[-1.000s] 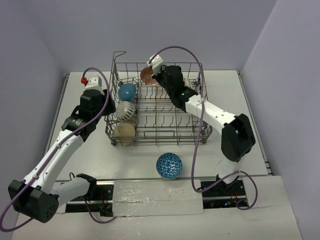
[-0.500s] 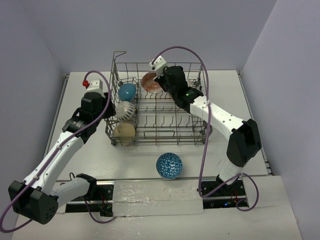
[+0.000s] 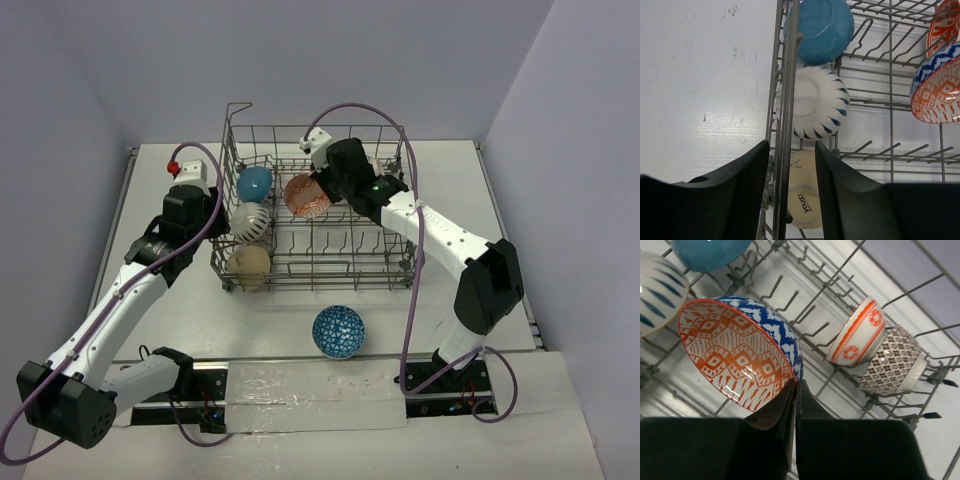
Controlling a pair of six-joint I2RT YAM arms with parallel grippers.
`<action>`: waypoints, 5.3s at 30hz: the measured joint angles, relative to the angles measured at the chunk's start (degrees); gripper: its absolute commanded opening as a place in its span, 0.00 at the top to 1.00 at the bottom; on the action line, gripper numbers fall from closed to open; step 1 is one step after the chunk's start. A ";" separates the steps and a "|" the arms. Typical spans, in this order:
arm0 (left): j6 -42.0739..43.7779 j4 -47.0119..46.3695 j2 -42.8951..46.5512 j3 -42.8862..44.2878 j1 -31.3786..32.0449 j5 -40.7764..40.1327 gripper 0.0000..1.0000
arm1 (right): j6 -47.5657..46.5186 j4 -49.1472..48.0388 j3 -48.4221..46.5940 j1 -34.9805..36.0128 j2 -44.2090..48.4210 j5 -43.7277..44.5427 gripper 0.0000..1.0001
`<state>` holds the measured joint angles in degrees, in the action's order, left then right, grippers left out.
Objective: Load the bowls into the dish rack
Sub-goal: Pick up the bowl from the dish rack, then place the bowl in the dish rack, then pick up the bowl from the dish rack.
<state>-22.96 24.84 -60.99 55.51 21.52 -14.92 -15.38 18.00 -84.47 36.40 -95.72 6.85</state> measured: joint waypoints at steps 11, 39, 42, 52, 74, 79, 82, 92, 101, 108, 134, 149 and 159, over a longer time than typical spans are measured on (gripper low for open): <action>0.92 0.50 -1.09 0.00 0.04 0.04 0.53 | 2.73 7.96 -5.31 -0.02 -4.11 -6.56 1.00; 1.29 0.66 -1.49 0.00 0.07 0.15 0.52 | 3.78 13.16 -5.92 -1.90 -4.26 -14.58 1.00; 1.29 0.66 -1.49 0.00 0.07 0.17 0.52 | 3.78 13.84 -5.97 -1.97 -3.96 -15.41 1.00; 1.31 0.66 -1.49 0.00 0.11 0.11 0.52 | 3.91 20.79 -7.93 -1.64 -3.91 -20.09 1.00; 1.49 0.46 -1.49 0.00 2.58 -1.95 0.53 | 5.14 21.84 -9.42 -2.99 -6.62 -19.71 0.75; 1.95 0.46 -1.53 0.02 2.91 -2.40 0.53 | 5.49 21.86 -9.42 -3.65 -7.69 -19.76 0.68; 2.32 0.46 -1.53 0.02 3.17 -2.80 0.53 | 5.53 21.92 -9.42 -3.82 -7.98 -19.80 0.67; 2.58 0.46 -1.64 0.02 3.67 -3.61 0.53 | 5.75 21.88 -9.42 -4.42 -7.98 -19.87 0.56; 2.58 0.87 -1.97 0.24 5.03 -6.32 0.53 | 6.97 20.83 -9.05 -7.69 -5.14 -22.08 0.48; 2.54 3.98 -3.17 1.81 7.23 -9.86 0.53 | 7.85 19.02 -8.81 -9.29 -0.31 -24.61 0.48; 3.93 23.23 -31.63 46.03 24.94 -26.34 0.52 | 23.98 3.80 23.17 -11.17 33.29 -9.92 0.43; 5.95 27.02 -48.61 56.37 28.22 -13.97 0.60 | 30.14 2.21 33.40 -11.32 52.04 -0.39 0.30; 5.68 29.44 -54.47 59.71 28.94 -11.78 0.55 | 31.04 1.44 35.26 -11.32 50.62 0.17 0.26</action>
<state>-17.28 54.28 -115.46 115.22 50.46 -26.70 15.66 19.44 -49.21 25.08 -45.10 7.03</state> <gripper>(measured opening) 0.443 0.733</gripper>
